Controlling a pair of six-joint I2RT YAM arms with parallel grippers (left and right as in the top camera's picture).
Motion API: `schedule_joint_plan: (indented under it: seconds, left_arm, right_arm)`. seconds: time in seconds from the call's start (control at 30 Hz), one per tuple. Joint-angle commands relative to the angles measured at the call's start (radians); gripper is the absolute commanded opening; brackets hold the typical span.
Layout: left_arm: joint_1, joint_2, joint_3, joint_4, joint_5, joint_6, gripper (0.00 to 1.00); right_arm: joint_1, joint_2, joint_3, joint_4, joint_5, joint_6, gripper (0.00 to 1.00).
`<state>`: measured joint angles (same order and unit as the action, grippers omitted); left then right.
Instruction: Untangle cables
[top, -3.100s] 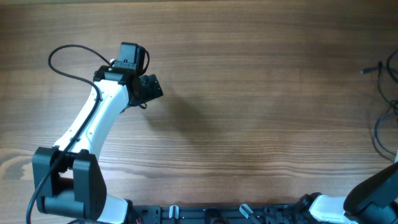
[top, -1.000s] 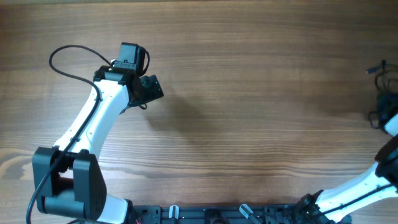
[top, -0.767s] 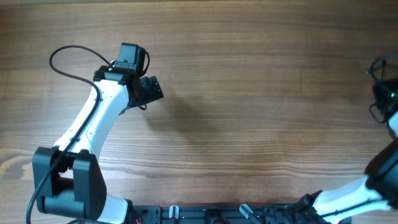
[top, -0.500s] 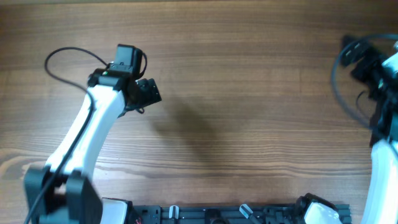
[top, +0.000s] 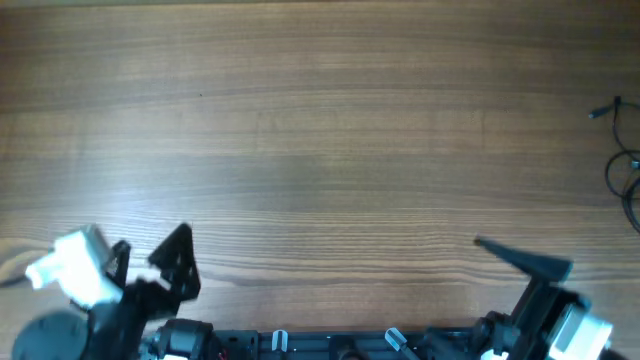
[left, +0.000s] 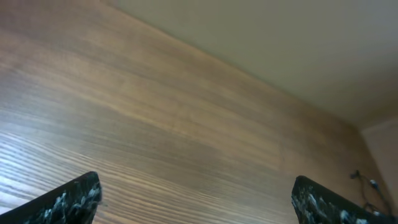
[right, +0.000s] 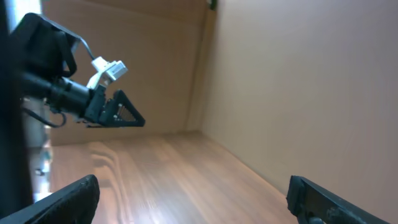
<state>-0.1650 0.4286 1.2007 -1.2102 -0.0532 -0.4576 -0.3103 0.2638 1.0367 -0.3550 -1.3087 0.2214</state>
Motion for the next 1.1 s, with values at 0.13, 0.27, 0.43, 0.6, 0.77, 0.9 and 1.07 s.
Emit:
schedule_joint_plan:
  seconds: [0.13,0.27,0.43,0.6,0.77,0.9,1.07]
  left_arm:
    - [0.005,-0.093,-0.004,-0.080,0.006,0.009,1.00]
    - [0.004,-0.093,-0.004,-0.116,-0.026,0.008,1.00]
    - [0.004,-0.093,-0.004,-0.175,-0.026,0.008,1.00]
    - [0.004,-0.093,-0.004,-0.226,-0.020,0.002,1.00]
    - [0.004,-0.093,-0.004,-0.224,-0.015,0.002,1.00]
    - [0.004,-0.093,-0.004,-0.224,-0.015,0.002,1.00]
    - [0.004,-0.093,-0.004,-0.224,-0.015,0.002,1.00]
  right_arm:
    - [0.187,-0.154,0.036,-0.391,0.240,-0.014,0.99]
    - [0.307,-0.166,0.177,-0.866,0.644,-0.301,1.00]
    - [0.349,-0.166,0.204,-0.866,0.740,-0.308,1.00]
    - [0.396,-0.166,0.200,-0.862,0.798,-0.324,1.00]
    - [0.409,-0.166,0.200,-0.862,0.800,-0.324,1.00]
    - [0.417,-0.166,0.200,-0.866,0.801,-0.324,1.00]
    - [0.438,-0.166,0.200,-0.874,0.851,-0.327,1.00]
